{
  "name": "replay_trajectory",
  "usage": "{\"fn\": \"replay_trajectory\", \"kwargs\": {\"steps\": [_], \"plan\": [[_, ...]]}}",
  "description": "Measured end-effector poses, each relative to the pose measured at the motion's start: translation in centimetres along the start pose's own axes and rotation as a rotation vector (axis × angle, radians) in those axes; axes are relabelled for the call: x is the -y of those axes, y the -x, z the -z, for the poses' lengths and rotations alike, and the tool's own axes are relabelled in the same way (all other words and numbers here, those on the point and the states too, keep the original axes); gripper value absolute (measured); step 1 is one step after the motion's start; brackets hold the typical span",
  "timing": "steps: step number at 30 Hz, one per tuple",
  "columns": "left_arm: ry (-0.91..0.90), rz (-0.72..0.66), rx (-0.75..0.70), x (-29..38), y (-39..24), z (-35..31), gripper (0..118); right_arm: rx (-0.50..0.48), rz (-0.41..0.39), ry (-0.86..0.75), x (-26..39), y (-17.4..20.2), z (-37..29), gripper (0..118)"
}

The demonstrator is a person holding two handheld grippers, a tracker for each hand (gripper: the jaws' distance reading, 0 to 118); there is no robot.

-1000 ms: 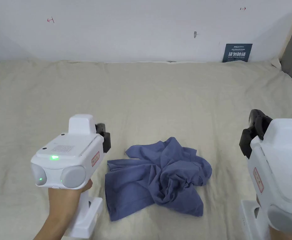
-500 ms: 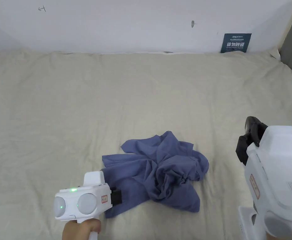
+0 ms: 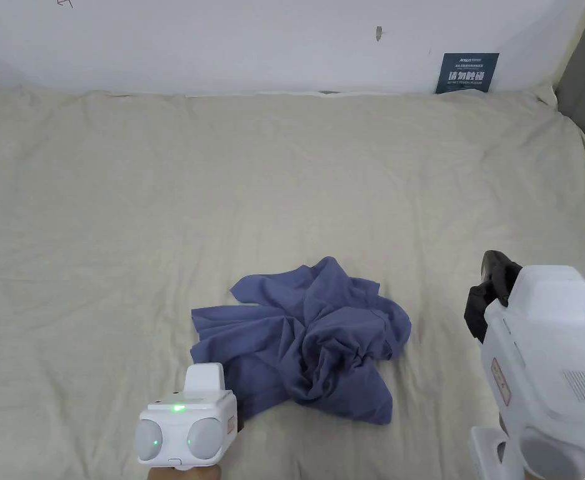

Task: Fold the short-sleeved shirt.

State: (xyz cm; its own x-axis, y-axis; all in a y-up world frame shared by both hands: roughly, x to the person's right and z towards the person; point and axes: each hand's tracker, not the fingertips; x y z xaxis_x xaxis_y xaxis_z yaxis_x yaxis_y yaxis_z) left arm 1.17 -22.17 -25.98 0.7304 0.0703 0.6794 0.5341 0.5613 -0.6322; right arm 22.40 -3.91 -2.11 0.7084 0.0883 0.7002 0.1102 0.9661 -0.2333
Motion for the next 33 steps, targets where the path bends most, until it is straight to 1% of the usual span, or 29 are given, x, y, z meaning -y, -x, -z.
{"fn": "replay_trajectory", "kwargs": {"steps": [1, 2, 3, 5, 7, 8, 9, 10, 11, 13, 14, 15, 17, 19, 20, 21, 23, 24, 25, 26, 27, 28, 29, 31, 33], "plan": [[0.004, -0.005, -0.023, -0.2, -0.1, -0.1, 3, -0.004, 0.003, 0.024, 0.2, 0.0, 0.6, 2], [0.004, -0.003, -0.010, -0.6, 0.2, -0.5, 3, -0.017, 0.017, 0.065, 0.6, 0.0, 1.5, 3], [-0.017, -0.014, 0.020, -0.6, 0.6, -1.1, 3, -0.031, 0.028, 0.108, 0.9, -0.1, 2.4, 9], [-0.102, -0.058, 0.074, -0.7, 1.5, -2.7, 3, -0.047, 0.029, 0.194, 1.7, -0.1, 4.7, 36], [-0.154, -0.056, 0.107, -1.1, 2.2, -4.0, 3, -0.073, 0.044, 0.295, 2.6, -0.1, 7.4, 69], [-0.178, -0.054, 0.125, -1.4, 2.4, -4.7, 3, -0.089, 0.060, 0.353, 3.2, -0.2, 9.1, 78], [-0.198, -0.048, 0.138, -1.7, 2.5, -5.3, 3, -0.104, 0.085, 0.396, 3.8, -0.2, 10.6, 85], [-0.203, -0.045, 0.150, -2.2, 2.7, -5.6, 3, -0.111, 0.092, 0.452, 4.4, -0.1, 12.2, 92], [-0.210, -0.054, 0.164, -2.6, 2.9, -6.0, 3, -0.123, 0.110, 0.491, 5.0, 0.0, 13.7, 98], [-0.223, -0.066, 0.182, -3.2, 3.2, -6.3, 3, -0.144, 0.102, 0.572, 6.1, 0.3, 16.8, 110], [-0.225, -0.071, 0.189, -3.6, 3.3, -6.2, 3, -0.152, 0.106, 0.614, 6.7, 0.5, 18.1, 112], [-0.230, -0.076, 0.198, -3.8, 3.5, -6.2, 3, -0.150, 0.093, 0.652, 7.3, 0.8, 19.5, 112], [-0.226, -0.084, 0.213, -4.1, 3.7, -6.0, 3, -0.156, 0.109, 0.680, 8.6, 1.3, 21.6, 111], [-0.224, -0.076, 0.218, -4.2, 3.7, -5.5, 3, -0.179, 0.107, 0.747, 9.6, 1.8, 23.5, 111], [-0.221, -0.066, 0.218, -4.2, 3.7, -5.3, 3, -0.185, 0.113, 0.780, 10.1, 2.1, 24.5, 103], [-0.219, -0.061, 0.221, -4.2, 3.7, -5.3, 3, -0.177, 0.104, 0.802, 10.6, 2.4, 25.1, 89], [-0.215, -0.055, 0.230, -4.1, 3.7, -5.2, 3, -0.200, 0.108, 0.842, 11.5, 2.8, 26.2, 60], [-0.212, -0.056, 0.233, -4.0, 3.8, -5.1, 3, -0.224, 0.131, 0.864, 12.0, 2.9, 26.3, 50], [-0.206, -0.057, 0.237, -3.9, 3.8, -5.1, 3, -0.241, 0.153, 0.877, 12.3, 3.0, 26.3, 44], [-0.203, -0.056, 0.237, -3.8, 3.8, -5.0, 3, -0.227, 0.145, 0.855, 12.1, 3.0, 25.8, 29], [-0.202, -0.056, 0.236, -3.7, 3.9, -5.0, 3, -0.223, 0.140, 0.827, 11.7, 3.2, 25.1, 10], [-0.203, -0.059, 0.236, -3.7, 4.0, -5.1, 3, -0.220, 0.115, 0.822, 11.2, 3.4, 24.6, 6], [-0.202, -0.066, 0.238, -3.6, 4.1, -5.1, 3, -0.172, 0.060, 0.803, 10.7, 3.4, 24.1, 5], [-0.209, -0.089, 0.253, -3.7, 4.4, -5.5, 3, -0.227, 0.065, 0.762, 9.5, 2.8, 23.2, 5], [-0.226, -0.120, 0.263, -4.1, 4.7, -6.1, 3, -0.212, 0.048, 0.703, 7.7, 1.9, 22.3, 4]]}}
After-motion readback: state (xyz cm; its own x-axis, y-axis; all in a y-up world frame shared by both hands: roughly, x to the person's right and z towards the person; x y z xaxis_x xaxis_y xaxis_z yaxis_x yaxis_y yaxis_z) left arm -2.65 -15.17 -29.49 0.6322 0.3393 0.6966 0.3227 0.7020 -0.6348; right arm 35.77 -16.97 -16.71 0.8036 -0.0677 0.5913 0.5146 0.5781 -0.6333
